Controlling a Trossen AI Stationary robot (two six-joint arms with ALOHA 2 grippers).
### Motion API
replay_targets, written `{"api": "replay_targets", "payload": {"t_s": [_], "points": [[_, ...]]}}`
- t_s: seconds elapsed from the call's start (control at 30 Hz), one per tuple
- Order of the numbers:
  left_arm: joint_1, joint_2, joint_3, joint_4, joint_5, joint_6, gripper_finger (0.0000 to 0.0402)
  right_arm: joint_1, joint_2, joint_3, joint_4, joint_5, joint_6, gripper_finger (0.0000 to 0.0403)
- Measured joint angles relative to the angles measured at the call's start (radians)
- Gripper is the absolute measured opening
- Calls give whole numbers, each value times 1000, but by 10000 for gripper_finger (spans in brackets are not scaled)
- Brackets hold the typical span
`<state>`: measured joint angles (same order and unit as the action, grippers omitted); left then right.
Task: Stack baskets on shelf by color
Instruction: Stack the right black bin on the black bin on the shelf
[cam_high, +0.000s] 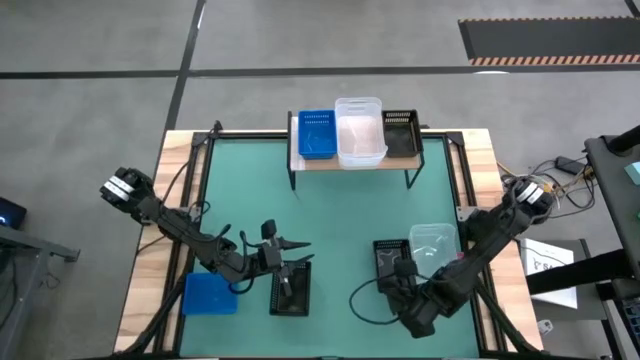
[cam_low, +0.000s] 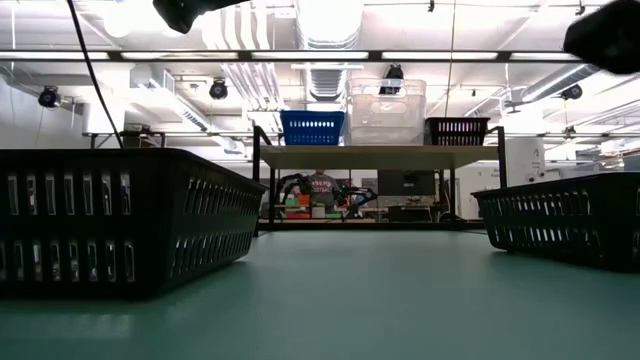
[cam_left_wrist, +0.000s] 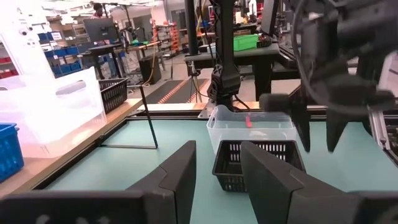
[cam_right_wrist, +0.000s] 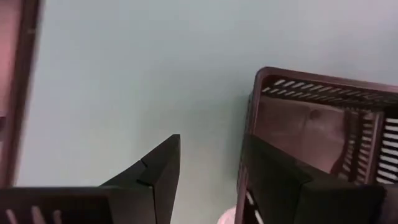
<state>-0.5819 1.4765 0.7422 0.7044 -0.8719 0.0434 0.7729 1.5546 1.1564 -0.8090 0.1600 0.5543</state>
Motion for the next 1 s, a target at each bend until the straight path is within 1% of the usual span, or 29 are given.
{"api": "replay_targets", "payload": {"t_s": [0.17,0.27,0.37,0.5,0.53,0.57,0.7,0.9,1.0], "points": [[0,0,1,-1,0,-3,111,-14,78,0,8,35,7,165],[-1,-1,4,0,0,-3,111,-14,108,0,7,50,-22,148],[-1,-1,4,-1,0,-3,111,-16,116,0,7,78,-33,108],[-1,-1,4,-1,0,-3,111,-19,113,0,7,77,-42,36],[-1,-1,4,-1,0,-2,111,-19,108,0,7,78,-46,22],[-1,-1,4,-1,0,-2,111,-19,102,0,7,78,-46,17],[-1,-2,4,-2,0,-2,111,-19,73,10,4,77,-47,11],[-1,-2,4,-3,0,-2,111,-19,35,68,6,78,-88,10],[-1,-2,4,-3,0,-2,111,-20,31,72,-13,76,-101,30]]}}
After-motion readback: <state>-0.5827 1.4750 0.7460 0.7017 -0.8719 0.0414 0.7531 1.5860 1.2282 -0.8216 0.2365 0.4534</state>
